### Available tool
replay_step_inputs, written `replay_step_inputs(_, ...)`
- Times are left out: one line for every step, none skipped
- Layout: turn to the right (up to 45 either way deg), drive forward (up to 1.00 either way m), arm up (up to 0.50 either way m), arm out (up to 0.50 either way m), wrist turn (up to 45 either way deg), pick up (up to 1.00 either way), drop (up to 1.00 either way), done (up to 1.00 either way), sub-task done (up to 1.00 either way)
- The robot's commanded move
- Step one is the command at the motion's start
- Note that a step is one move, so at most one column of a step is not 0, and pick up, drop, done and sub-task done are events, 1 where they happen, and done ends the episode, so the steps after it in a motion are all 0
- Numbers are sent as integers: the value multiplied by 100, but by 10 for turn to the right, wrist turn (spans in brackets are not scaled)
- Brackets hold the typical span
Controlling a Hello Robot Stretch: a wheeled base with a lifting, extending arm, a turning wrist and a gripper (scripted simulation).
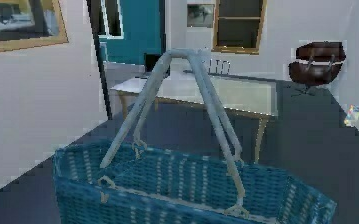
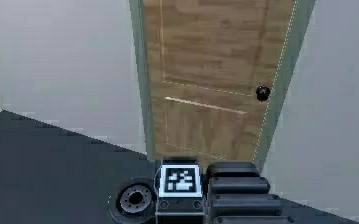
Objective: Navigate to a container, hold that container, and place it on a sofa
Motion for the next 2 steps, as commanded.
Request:
replay_step_inputs(420, 0, 0, 0, 0, 0, 0, 0, 0)
replay_step_inputs(450, 0, 0, 0, 0, 0, 0, 0, 0)
